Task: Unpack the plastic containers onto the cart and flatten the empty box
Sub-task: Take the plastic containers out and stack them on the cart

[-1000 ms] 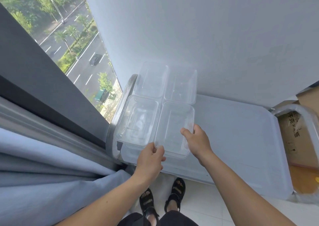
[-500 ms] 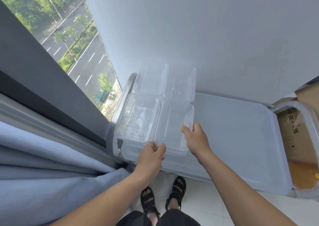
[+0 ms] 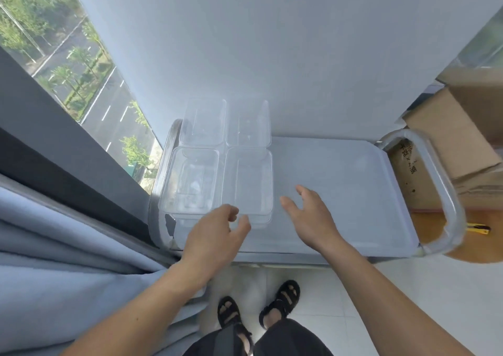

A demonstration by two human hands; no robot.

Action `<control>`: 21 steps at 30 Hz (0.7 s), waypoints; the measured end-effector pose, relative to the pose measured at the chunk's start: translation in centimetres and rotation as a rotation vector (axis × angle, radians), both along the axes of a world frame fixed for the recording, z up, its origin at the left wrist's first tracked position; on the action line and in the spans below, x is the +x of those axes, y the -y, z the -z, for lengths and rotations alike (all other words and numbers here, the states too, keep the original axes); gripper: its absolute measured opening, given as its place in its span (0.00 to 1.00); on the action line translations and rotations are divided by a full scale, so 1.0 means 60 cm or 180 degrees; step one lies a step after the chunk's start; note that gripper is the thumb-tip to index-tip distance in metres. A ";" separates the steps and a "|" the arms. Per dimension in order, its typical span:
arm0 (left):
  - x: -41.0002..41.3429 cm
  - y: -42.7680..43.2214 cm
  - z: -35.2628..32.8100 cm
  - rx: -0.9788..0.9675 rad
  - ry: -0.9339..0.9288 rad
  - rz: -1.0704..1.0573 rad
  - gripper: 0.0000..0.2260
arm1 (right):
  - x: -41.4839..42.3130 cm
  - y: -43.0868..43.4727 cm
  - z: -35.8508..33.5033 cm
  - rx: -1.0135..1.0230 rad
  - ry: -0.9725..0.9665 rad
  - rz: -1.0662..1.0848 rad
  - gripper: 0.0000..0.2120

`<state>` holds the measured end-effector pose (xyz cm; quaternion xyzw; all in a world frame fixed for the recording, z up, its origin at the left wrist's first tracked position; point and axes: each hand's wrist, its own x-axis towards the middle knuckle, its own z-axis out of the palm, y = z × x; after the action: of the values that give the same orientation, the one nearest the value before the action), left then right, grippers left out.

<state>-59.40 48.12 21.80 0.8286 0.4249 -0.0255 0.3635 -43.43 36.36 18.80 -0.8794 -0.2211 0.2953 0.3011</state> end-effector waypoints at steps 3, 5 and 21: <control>0.034 0.020 -0.025 0.0328 0.0057 0.0453 0.22 | -0.007 0.055 -0.028 -0.0113 0.0262 -0.0157 0.32; 0.054 0.044 -0.036 0.0475 0.0105 0.0729 0.23 | -0.014 0.096 -0.045 -0.0188 0.0392 -0.0221 0.33; 0.221 0.463 -0.072 0.1035 0.0234 0.2501 0.37 | 0.018 0.567 -0.106 -0.0306 0.0880 0.0116 0.32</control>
<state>-46.15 20.31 26.13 0.9745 0.0622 -0.0652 0.2057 -42.35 2.33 25.18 -0.9289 -0.2301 0.1761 0.2306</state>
